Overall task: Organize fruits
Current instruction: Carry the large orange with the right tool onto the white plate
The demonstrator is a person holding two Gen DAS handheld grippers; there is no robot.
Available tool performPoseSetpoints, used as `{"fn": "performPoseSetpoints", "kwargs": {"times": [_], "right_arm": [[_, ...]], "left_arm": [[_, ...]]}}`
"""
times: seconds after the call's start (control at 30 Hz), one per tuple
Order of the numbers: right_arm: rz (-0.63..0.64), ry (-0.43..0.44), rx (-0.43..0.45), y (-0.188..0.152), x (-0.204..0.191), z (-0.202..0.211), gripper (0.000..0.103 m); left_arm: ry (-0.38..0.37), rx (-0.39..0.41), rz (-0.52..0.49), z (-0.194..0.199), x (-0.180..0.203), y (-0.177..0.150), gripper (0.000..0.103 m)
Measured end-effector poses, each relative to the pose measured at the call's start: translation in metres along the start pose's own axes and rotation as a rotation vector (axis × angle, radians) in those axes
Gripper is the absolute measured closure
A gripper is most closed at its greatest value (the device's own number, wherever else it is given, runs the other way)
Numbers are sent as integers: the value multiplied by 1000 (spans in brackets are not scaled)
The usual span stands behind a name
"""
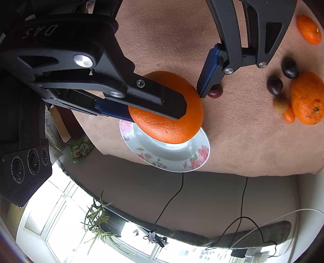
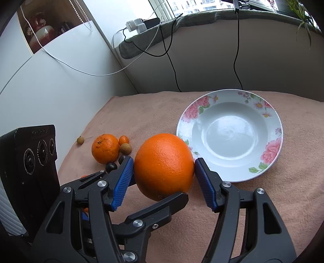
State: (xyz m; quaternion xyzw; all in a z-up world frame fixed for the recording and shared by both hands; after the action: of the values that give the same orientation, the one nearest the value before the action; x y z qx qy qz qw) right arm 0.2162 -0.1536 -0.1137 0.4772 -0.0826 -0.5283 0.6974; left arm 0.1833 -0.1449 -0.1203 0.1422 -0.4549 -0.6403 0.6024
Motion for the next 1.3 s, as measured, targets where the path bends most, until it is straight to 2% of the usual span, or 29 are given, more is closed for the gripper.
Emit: {"fn": "performPoseSetpoints", "kwargs": {"times": [0.3,0.7,0.87,0.9,0.97,1.0,1.3], "right_arm": [[-36,-16,18,5,24,4,37],[-71,-20,18,7,35,6,37],[-70,-46,43,9,38,10,36],[-67,-56,52,11,39,12,36],[-63,-69,69,14,41,16,26],[-64,-72,76,16,42,18,24],[-63,-91,100,16,41,28,23]], "left_arm": [[-7,-13,-26,-20,14,5,37],[-6,-30,-29,-29,20,7,37],[-5,-30,-31,-30,19,8,37],[-7,-23,-29,-29,19,9,37],[-8,-13,-38,-25,20,12,37],[-6,-9,-45,-24,21,13,37],[-5,-8,-45,-17,19,11,37]]}}
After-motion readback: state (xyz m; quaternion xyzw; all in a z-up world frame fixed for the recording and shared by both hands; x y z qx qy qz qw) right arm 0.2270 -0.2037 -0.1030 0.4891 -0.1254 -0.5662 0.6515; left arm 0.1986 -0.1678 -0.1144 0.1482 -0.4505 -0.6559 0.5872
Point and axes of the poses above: each gripper's, at about its wrist camera, not at the fingertips, and z roughly against the way its jaws point, x to its right, y to its top, the point moved 10 cm from there along -z, roughly the way its jaws point, and after that the axes turned 11 degrees about x, right-handed, at the moved point
